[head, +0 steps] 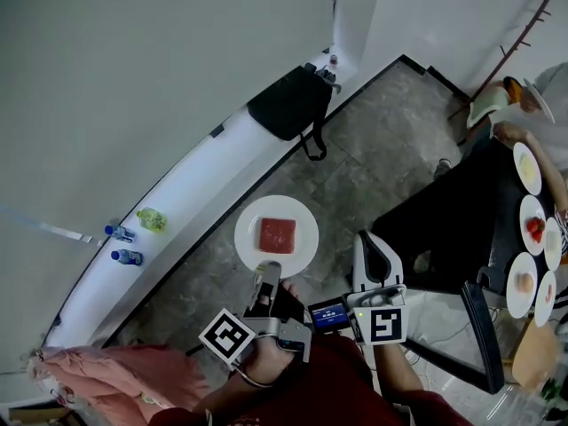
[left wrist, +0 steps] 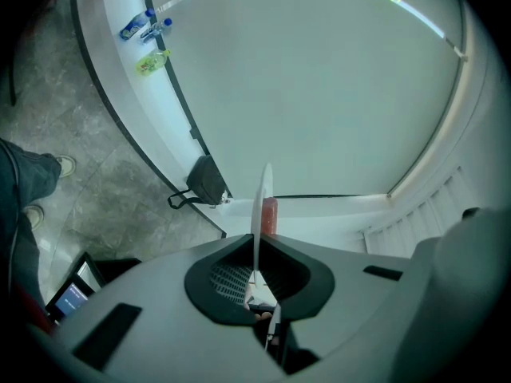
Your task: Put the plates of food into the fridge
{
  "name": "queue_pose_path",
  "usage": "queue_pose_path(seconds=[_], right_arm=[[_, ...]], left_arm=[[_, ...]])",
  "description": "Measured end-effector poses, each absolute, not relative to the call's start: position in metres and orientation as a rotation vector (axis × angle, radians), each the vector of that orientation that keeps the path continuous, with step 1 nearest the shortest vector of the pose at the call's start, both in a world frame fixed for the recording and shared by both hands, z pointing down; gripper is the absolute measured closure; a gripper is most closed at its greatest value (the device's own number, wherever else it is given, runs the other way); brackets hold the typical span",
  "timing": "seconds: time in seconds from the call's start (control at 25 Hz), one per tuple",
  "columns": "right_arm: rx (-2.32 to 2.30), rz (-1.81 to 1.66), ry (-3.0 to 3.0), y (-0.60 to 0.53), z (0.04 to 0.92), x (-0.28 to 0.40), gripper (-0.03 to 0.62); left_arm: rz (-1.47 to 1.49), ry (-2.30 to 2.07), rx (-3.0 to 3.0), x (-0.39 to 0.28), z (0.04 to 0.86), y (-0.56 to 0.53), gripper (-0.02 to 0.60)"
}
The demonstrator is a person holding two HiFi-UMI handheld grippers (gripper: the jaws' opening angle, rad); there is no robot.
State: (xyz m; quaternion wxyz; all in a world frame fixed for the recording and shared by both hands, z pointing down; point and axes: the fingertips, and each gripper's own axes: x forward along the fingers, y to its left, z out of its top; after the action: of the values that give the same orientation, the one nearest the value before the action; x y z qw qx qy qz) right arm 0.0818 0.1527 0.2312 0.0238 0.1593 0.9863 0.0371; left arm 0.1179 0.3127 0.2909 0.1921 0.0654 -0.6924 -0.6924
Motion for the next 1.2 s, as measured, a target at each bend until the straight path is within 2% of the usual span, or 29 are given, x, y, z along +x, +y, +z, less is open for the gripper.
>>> queue_pose_path(seconds=[0.48, 1.2], right_arm=[[0.428, 0.133, 3.084, 0.201, 0.235, 0.007, 0.583], [0.254, 0.187, 3.103, 0.278, 0.23, -0.068, 0.583]], left_arm=[[-1.9, -1.909, 0.225, 0.033, 0.291, 0.362, 0.565], [-1.869, -1.858, 0.314, -0.052, 0.289, 0.438, 0.565]])
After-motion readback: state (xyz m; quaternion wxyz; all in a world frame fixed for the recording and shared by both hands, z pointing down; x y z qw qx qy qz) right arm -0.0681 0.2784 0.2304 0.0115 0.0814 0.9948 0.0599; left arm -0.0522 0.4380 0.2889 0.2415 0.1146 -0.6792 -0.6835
